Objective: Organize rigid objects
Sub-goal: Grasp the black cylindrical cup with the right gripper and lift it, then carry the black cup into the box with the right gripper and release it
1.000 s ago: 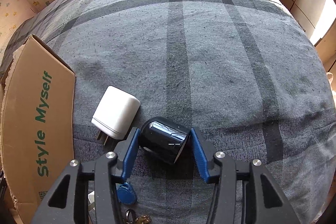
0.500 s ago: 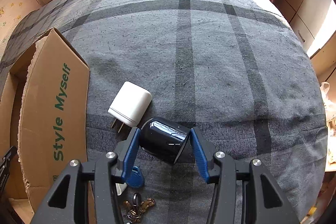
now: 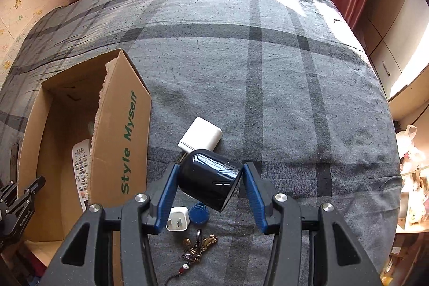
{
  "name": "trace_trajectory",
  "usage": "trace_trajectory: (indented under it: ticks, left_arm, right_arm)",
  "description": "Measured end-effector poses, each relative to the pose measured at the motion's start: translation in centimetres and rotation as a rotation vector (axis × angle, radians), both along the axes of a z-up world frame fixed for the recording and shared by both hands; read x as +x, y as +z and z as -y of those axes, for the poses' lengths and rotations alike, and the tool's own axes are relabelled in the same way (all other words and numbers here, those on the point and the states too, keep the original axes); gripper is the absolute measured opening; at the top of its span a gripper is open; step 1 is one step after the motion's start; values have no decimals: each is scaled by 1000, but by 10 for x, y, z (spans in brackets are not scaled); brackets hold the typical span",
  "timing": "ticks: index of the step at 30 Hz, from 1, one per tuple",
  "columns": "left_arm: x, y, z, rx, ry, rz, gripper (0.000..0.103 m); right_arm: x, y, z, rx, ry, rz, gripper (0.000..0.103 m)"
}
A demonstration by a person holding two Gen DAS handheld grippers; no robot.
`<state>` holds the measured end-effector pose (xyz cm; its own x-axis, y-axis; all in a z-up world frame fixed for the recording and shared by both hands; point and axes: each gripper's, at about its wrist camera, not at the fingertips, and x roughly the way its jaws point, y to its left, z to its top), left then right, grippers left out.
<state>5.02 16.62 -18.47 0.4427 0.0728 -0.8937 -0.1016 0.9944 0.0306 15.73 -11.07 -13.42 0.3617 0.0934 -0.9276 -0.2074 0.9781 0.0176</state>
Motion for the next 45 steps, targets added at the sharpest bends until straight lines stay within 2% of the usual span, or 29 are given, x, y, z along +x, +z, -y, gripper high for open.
trace_trajectory:
  ticks: [10, 22, 37, 45]
  left_arm:
    - [0, 0, 1, 5, -1, 1, 16]
    - [0, 1, 0, 1, 1, 2, 16]
    - [0, 1, -1, -4, 2, 3, 16]
    - [0, 0, -3, -11, 5, 5, 16]
  right_arm:
    - [-10, 39, -35, 11, 85, 51, 53]
    - [-21, 54, -92, 31, 226, 58, 52]
    - [-21, 33, -152, 37, 336, 23, 52]
    - [-13, 4, -177, 6, 352, -18, 53]
